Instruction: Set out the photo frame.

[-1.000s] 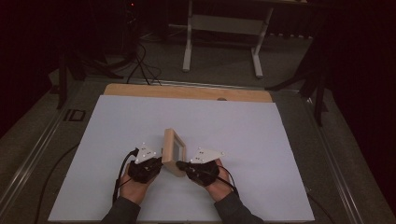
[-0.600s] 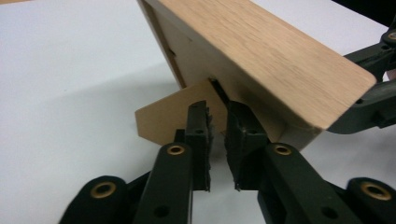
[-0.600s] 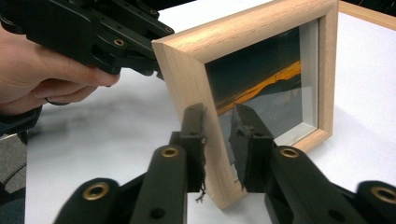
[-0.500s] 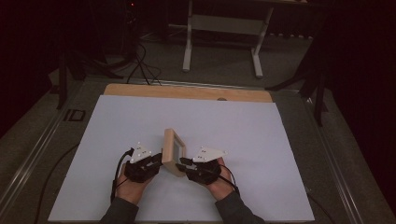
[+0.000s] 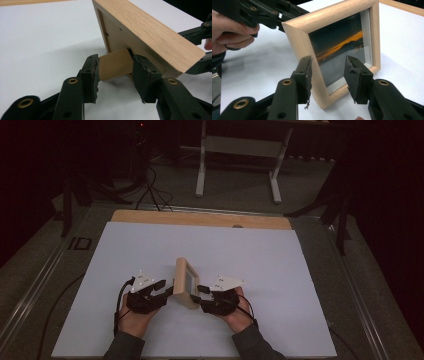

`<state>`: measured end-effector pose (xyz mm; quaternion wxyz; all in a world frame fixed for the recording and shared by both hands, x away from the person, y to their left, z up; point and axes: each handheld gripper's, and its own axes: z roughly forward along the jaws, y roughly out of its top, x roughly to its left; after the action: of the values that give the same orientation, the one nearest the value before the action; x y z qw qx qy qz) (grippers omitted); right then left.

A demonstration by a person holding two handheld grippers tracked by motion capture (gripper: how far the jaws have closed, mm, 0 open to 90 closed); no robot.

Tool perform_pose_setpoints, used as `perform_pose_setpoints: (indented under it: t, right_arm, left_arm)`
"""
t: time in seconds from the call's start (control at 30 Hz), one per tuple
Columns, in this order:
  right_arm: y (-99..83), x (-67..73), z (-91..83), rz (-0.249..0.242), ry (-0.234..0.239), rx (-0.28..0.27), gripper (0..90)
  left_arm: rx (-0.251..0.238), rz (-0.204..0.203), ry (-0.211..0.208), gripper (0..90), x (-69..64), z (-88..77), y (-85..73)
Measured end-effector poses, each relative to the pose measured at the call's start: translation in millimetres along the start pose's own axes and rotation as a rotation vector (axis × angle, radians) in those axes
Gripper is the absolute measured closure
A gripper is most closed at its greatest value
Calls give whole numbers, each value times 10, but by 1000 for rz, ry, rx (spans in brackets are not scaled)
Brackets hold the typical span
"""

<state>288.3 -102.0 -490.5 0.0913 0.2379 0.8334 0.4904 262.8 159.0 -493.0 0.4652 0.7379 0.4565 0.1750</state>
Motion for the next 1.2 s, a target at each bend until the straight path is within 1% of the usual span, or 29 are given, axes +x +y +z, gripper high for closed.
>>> perform_pose_setpoints:
  t: [0.07, 0.2, 0.33, 0.57, 0.63, 0.7, 0.9, 1.07, 1.2]
  right_arm:
    - [-1, -4, -2, -4, -12, 2, 551]
    - [-1, -15, -12, -2, -15, 2, 537]
    - [-1, -30, -21, 1, -19, -3, 527]
    - [-2, -48, -31, 5, -25, -3, 516]
    - [-3, -52, -31, 7, -27, -3, 513]
    - [-4, -55, -31, 9, -27, -4, 512]
    - [-4, -69, -42, 12, -32, -6, 507]
    - [-6, -79, -45, 14, -39, -6, 503]
    - [-8, -83, -43, 15, -40, -3, 501]
  left_arm:
    - [-3, -8, 0, 541, 16, -8, 3]
    - [-7, -21, 6, 521, 44, -35, 15]
    - [-26, -53, -2, 509, 69, -83, 42]
    - [-54, -77, -4, 486, 83, -168, 92]
    - [-57, -74, -2, 476, 70, -186, 107]
    - [-63, -62, 4, 465, 49, -204, 123]
    - [-90, -69, 6, 441, 24, -259, 160]
    - [-117, -69, -7, 418, -11, -304, 193]
    - [-124, -58, -21, 394, -65, -295, 206]
